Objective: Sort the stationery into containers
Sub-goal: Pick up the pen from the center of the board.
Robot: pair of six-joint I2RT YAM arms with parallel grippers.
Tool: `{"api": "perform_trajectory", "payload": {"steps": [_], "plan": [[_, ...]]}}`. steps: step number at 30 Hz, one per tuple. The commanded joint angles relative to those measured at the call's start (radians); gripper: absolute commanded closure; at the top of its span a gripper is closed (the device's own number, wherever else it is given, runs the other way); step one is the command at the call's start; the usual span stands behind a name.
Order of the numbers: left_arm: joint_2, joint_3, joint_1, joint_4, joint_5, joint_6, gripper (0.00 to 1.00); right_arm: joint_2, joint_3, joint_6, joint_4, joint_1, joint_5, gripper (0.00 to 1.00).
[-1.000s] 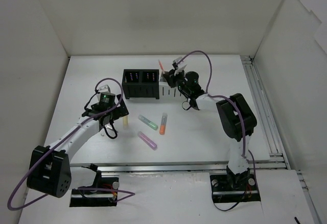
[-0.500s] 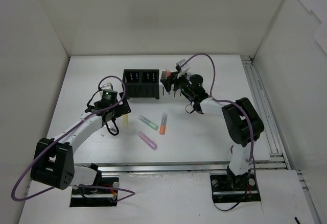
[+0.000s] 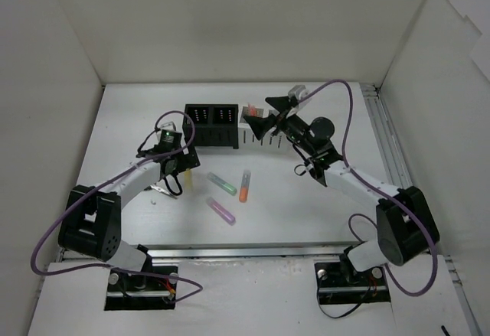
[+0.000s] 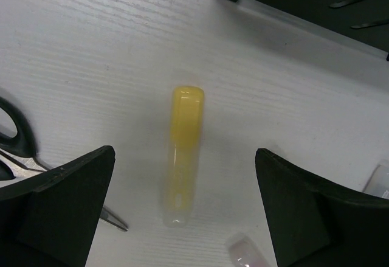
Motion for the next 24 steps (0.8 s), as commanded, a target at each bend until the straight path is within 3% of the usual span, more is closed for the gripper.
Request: {"api": "perform_trajectory", "payload": {"steps": [1, 4, 7, 12, 15, 16, 17, 20, 24], "plan": [[0.031, 0.052, -0.003, 0.03, -0.011, 0.015, 0.07, -0.133, -0.1, 0.031, 0.049, 0.022, 0.1, 0.02], [0.089, 0.078, -0.003, 0.01, -0.012, 0.0, 0.14, -0.251, -0.169, 0.019, -0.098, 0.042, 0.325, 0.02], [0.161, 0.103, -0.012, 0.01, 0.011, 0.0, 0.21, -0.351, -0.191, 0.016, -0.284, 0.059, 0.453, 0.02], [0.23, 0.146, -0.03, 0.009, 0.026, -0.011, 0.47, -0.444, -0.142, 0.071, -0.626, 0.066, 0.701, 0.02], [0.25, 0.153, -0.041, 0.009, 0.016, -0.011, 0.63, -0.455, -0.139, 0.073, -0.724, 0.066, 0.759, 0.02], [0.252, 0.155, -0.041, 0.003, 0.011, -0.014, 0.76, -0.463, -0.14, 0.082, -0.755, 0.061, 0.763, 0.02], [0.252, 0.155, -0.041, -0.001, 0.009, -0.016, 0.83, -0.47, -0.144, 0.085, -0.764, 0.064, 0.767, 0.02], [0.235, 0.15, -0.052, -0.01, -0.006, -0.016, 0.98, -0.495, -0.156, 0.091, -0.787, 0.062, 0.786, 0.02], [0.198, 0.152, -0.073, -0.022, -0.041, 0.006, 1.0, -0.521, -0.17, 0.096, -0.804, 0.062, 0.797, 0.02]]}}
